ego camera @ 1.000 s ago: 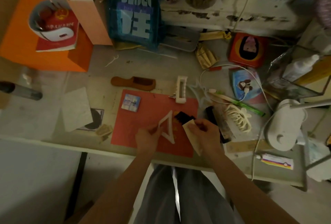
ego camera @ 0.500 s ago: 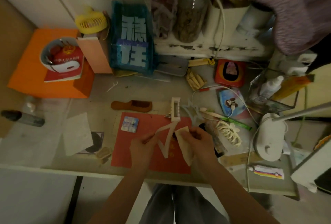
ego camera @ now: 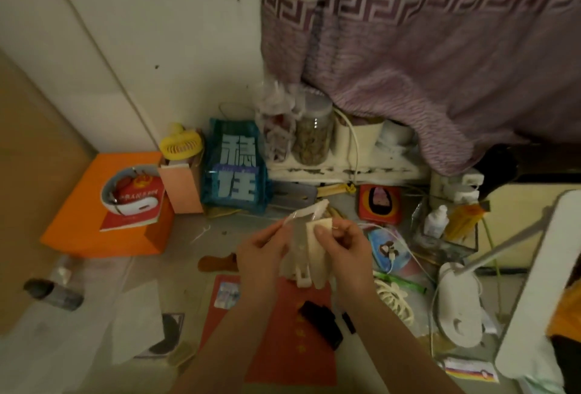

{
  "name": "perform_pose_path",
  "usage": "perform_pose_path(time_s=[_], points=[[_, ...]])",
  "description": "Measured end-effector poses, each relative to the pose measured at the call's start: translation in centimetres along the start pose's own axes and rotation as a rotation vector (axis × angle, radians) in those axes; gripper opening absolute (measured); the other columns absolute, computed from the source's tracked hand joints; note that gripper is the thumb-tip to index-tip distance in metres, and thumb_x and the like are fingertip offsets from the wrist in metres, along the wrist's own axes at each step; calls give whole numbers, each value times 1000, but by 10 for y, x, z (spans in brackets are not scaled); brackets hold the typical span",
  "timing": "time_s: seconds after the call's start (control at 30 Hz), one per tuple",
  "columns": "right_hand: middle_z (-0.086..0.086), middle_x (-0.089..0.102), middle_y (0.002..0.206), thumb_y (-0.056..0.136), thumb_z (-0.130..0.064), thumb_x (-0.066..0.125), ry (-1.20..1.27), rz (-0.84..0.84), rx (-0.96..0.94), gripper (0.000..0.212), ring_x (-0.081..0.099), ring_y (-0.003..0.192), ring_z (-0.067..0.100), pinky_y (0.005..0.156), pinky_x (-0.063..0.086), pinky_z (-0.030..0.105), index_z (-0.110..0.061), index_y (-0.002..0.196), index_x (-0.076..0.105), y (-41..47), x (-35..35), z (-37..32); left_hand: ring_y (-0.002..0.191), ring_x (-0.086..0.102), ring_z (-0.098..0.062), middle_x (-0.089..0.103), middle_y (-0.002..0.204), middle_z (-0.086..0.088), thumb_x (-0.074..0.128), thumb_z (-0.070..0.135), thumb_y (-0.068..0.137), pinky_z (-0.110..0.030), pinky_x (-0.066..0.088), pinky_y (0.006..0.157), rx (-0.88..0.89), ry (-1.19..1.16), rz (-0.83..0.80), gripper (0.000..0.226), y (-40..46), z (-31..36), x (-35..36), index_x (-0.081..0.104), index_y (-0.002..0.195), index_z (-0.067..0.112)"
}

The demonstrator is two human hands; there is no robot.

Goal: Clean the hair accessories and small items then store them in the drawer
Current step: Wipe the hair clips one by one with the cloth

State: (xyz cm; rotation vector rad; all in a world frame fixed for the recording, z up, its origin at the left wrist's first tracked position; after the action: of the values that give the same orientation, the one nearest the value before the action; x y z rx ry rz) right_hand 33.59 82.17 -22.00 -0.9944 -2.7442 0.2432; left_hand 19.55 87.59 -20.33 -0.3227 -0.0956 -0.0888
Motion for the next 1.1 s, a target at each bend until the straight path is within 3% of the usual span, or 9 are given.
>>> perform_pose_path(time_s=[0.17, 0.23, 0.4, 0.53, 0.73, 0.83, 0.93, 1.0, 1.1], points=[[-12, 63, 64, 95, -17, 54, -8, -165, -120, 18, 60, 59, 0, 53, 45, 14, -7, 107, 64, 0, 10, -55, 78, 68, 2, 74, 79, 14, 72, 15, 80, -20, 52, 74, 124, -16, -72, 13, -11, 54, 18, 75, 91, 21], [-13, 63, 63, 96, -21, 52, -17, -191, -165, 19, 60, 63, 2, 56, 46, 16, -10, 104, 64, -2, 11, -78, 73, 67, 4, 73, 74, 16, 71, 10, 79, -21, 52, 73, 183, -9, -116, 14, -16, 76, 24, 74, 83, 23], [22, 65, 91, 95, -32, 49, -9, -233, -305, 23, 62, 78, 26, 68, 50, 35, -17, 100, 67, -11, 10, -130, 64, 66, 3, 73, 70, 13, 69, 8, 78, -9, 48, 57, 361, 0, -240, 16, -35, 129, 41, 73, 86, 22], [3, 72, 90, 99, -26, 43, 46, -271, -370, 24, 69, 83, 14, 68, 53, 22, -18, 102, 66, -17, 12, -166, 74, 70, -4, 74, 77, 8, 69, 16, 75, -10, 50, 61, 481, -2, -259, 14, -51, 163, 54, 73, 85, 24], [11, 72, 96, 99, -31, 43, 42, -252, -453, 28, 68, 90, 28, 81, 57, 42, -18, 100, 68, -23, 7, -210, 92, 70, -16, 75, 95, -3, 68, 31, 69, -30, 55, 83, 547, 17, -301, 35, -56, 199, 65, 72, 101, 18], [4, 74, 96, 98, -31, 43, 32, -263, -456, 30, 69, 91, 22, 82, 57, 41, -15, 108, 67, -22, 2, -226, 88, 70, -10, 75, 92, 2, 68, 13, 79, -21, 56, 77, 600, 58, -343, 28, -57, 217, 70, 69, 107, 19], [0, 75, 96, 98, -29, 43, 20, -284, -458, 28, 70, 91, 21, 82, 56, 43, -16, 108, 67, -21, -2, -238, 94, 68, -9, 73, 98, 6, 69, 21, 76, -22, 56, 81, 637, 171, -430, 41, -57, 231, 77, 63, 117, 23], [1, 75, 95, 98, -29, 44, 21, -297, -463, 28, 70, 89, 23, 80, 55, 42, -17, 107, 67, -21, -4, -245, 92, 67, -4, 73, 94, 8, 64, 31, 75, -19, 55, 79, 678, 311, -537, 35, -63, 240, 84, 66, 110, 28], [4, 75, 94, 97, -29, 46, 28, -312, -468, 28, 71, 87, 21, 70, 58, 33, -15, 108, 68, -19, -5, -249, 91, 67, -5, 73, 96, 7, 61, 24, 85, -19, 54, 80, 686, 378, -605, 22, -67, 247, 89, 69, 105, 27]])
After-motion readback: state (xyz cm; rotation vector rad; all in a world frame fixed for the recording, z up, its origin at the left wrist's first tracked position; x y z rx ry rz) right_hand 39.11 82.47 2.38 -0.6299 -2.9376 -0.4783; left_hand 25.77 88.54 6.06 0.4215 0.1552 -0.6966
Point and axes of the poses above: each hand's wrist, its own y-axis towards the middle knuckle, its own x-axis out of the palm, z = x × y, the point moved 6 cm from there along y, towards the middle knuckle
